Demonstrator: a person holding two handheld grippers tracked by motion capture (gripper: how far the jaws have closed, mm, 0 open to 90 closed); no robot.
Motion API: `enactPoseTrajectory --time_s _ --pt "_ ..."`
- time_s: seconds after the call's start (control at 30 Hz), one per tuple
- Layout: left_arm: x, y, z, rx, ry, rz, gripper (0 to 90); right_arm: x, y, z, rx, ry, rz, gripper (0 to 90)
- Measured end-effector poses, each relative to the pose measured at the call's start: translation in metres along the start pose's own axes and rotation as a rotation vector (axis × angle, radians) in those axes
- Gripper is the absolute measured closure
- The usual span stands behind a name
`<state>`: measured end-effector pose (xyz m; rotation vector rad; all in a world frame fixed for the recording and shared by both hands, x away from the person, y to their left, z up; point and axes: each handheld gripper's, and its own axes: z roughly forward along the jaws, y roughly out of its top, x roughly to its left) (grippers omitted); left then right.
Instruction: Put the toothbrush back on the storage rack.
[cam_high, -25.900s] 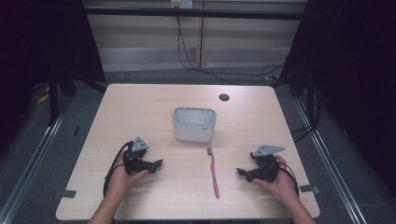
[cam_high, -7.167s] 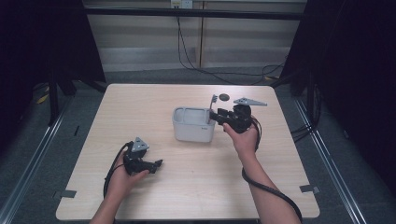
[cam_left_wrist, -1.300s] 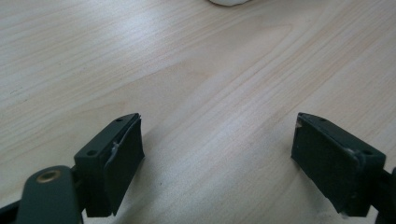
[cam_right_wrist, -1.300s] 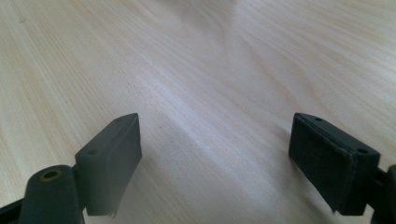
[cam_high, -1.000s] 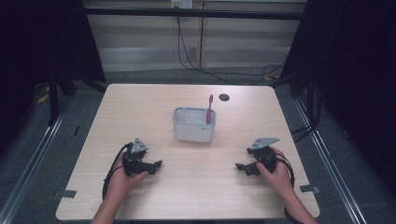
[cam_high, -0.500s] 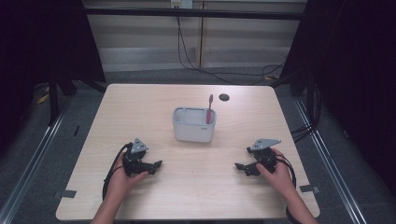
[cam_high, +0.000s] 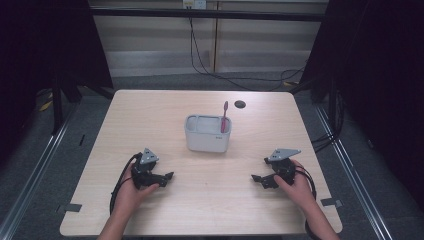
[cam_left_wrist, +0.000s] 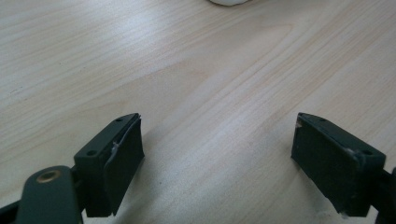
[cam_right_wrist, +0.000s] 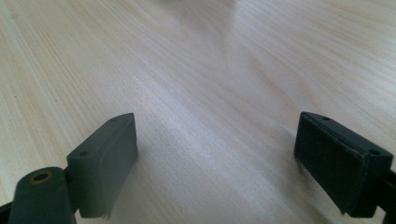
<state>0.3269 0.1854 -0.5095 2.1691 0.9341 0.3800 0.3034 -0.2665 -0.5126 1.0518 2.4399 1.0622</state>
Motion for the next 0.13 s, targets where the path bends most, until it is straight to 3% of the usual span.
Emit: enactPoseTrajectory --time_s 0.13 --pt "0.0 0.0 -0.0001 0.0 0.002 0.001 16.2 0.0 0.0003 0.0003 0.001 -0.004 0.003 12.5"
